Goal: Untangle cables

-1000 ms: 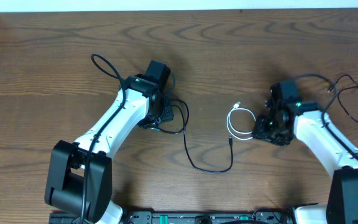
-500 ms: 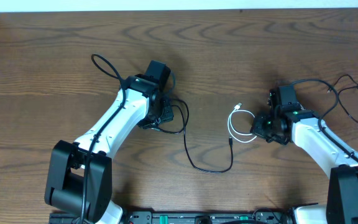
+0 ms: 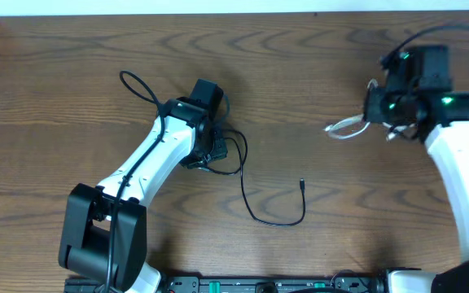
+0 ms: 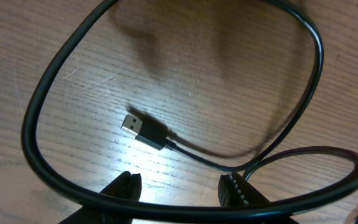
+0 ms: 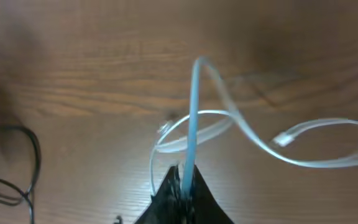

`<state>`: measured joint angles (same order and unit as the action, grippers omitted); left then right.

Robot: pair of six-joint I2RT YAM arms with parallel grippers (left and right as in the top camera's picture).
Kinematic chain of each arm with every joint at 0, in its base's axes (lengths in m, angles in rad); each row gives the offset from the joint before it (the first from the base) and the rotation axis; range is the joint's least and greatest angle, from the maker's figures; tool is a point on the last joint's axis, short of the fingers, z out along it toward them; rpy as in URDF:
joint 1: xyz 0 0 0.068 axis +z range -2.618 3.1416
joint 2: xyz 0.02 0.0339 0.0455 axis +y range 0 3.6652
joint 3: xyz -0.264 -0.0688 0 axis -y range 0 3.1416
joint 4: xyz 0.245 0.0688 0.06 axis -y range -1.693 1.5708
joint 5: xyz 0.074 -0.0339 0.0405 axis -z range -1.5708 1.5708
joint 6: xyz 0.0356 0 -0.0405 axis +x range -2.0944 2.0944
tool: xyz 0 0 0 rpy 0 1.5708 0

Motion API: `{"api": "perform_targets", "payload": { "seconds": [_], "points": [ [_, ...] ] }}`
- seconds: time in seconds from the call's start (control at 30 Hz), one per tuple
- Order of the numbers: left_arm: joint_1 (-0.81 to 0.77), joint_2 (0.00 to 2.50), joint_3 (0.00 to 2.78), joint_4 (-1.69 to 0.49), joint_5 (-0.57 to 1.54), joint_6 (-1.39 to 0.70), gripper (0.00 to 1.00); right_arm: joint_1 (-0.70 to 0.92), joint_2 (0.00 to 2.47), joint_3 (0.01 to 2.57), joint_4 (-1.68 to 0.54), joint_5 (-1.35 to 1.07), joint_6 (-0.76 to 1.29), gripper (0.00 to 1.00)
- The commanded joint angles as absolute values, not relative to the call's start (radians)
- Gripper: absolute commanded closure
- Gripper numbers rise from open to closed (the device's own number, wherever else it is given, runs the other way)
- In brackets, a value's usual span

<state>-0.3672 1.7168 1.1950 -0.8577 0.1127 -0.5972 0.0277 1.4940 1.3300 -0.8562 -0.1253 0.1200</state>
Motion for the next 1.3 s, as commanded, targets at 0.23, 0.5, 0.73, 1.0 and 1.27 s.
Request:
{"api": "perform_targets", "payload": {
  "seconds": [0.23,0.5,0.73,1.0,1.27],
  "points": [
    [-0.363,1.719,1.185,-0.862,0.093,-0.583,0.54,-0.014,1.464,1.482,-0.875,0.323,-0.001,0.99],
    [-0.363,1.719,1.185,-0.863,0.093,-0.583,0.54,-0.102,1.464,1.482,-0.702,0.654,-0.001,0.99],
    [-0.363,1.719,1.185,-0.871,0.093,-0.583,0.54,-0.283,1.464,1.482,-0.623,0.658,0.083,0.99],
    [-0.363,1.719,1.185,-0.870,0.093,-0.584,0.54,-0.485,1.470,1.479,-0.658,0.400,0.235,0.99],
    [-0.363,1.719,1.185,-0.871,0.093,-0.584,0.54,-0.577,1.503,1.478,-0.677,0.260,0.289,0.99]
  ]
}}
